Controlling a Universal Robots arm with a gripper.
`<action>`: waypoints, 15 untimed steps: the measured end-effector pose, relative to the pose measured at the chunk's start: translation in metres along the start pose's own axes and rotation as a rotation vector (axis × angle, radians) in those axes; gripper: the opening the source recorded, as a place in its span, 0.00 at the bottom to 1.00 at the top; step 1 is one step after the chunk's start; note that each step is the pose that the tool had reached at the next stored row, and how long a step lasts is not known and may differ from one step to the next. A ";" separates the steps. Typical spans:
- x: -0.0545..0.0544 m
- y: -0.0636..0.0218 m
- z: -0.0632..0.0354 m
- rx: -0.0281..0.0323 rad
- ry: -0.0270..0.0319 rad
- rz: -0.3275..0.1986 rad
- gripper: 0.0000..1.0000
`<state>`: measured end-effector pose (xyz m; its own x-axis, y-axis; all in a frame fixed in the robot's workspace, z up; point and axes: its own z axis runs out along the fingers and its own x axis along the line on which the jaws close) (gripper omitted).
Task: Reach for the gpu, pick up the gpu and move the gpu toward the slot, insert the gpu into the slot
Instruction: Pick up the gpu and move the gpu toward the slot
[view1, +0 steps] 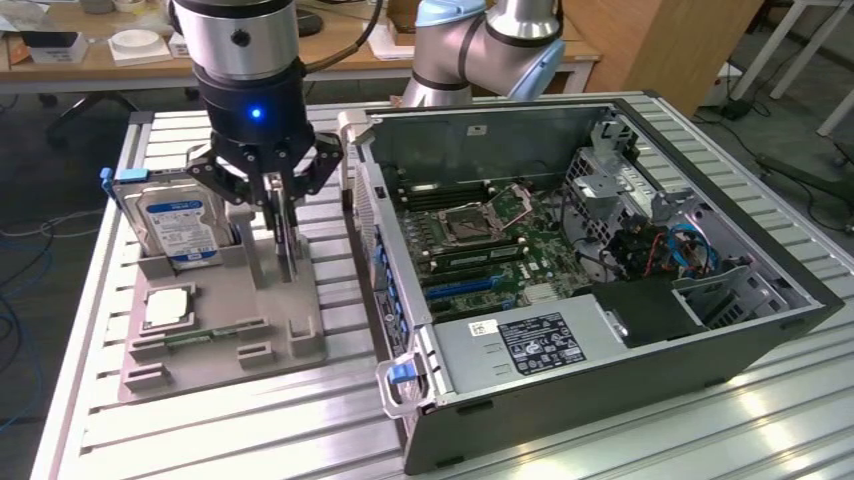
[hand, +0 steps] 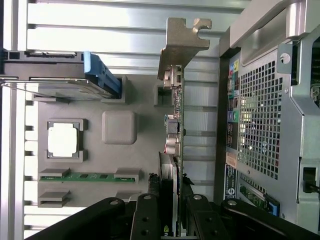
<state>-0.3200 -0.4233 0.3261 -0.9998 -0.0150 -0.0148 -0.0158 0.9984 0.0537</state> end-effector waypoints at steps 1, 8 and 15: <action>0.000 0.0000 0.0000 0.0000 0.0001 0.000 0.27; 0.000 0.0003 -0.0046 0.0000 0.0002 0.000 0.27; 0.000 0.0013 -0.0241 -0.0001 0.0001 0.000 0.27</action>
<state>-0.3200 -0.4233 0.3502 -0.9998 -0.0151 -0.0146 -0.0158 0.9984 0.0538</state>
